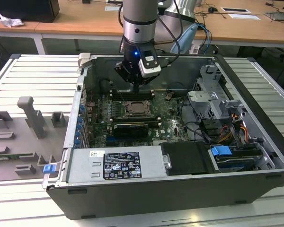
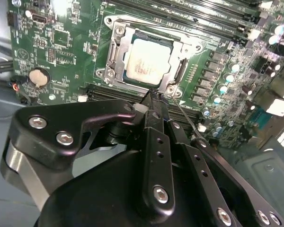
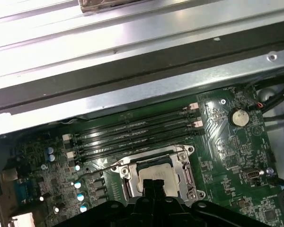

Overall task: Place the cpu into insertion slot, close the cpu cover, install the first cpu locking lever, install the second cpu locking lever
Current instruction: 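Install the first cpu locking lever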

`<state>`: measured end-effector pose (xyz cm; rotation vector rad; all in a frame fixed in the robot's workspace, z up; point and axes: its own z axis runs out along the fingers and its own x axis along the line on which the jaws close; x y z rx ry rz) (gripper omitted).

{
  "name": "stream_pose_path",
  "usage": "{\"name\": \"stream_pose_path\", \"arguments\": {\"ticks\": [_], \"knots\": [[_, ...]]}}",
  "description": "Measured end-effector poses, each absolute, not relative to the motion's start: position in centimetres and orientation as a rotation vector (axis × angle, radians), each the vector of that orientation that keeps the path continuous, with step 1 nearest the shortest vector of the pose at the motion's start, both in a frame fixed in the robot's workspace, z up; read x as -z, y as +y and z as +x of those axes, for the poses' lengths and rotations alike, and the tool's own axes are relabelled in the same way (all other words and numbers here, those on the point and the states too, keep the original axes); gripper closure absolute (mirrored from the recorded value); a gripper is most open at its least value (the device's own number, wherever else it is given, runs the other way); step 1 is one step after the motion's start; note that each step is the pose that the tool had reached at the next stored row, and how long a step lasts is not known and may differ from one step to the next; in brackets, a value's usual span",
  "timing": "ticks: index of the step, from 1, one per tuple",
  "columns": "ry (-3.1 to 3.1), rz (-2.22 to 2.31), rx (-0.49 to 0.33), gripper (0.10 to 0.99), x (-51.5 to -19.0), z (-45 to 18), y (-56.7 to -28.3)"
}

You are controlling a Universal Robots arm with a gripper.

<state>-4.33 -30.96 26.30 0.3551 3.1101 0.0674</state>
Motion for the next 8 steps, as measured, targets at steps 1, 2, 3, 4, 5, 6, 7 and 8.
{"name": "stream_pose_path", "arguments": {"ticks": [1,2,3,4,5,6,7,8], "knots": [[3.112,0.342,-0.067,0.980,-26.30,-4.33,-30.96],[3.114,0.328,-0.068,0.980,-26.30,-4.33,-30.96],[3.115,0.316,-0.068,0.980,-26.30,-4.32,-30.96],[3.117,0.299,-0.068,0.980,-26.30,-4.32,-30.96],[3.119,0.283,-0.068,0.980,-26.30,-4.33,-30.96],[3.120,0.270,-0.068,0.980,-26.30,-4.33,-30.96],[3.122,0.244,-0.068,0.980,-26.30,-4.33,-30.96],[3.125,0.218,-0.068,0.980,-26.30,-4.33,-30.96]]}}
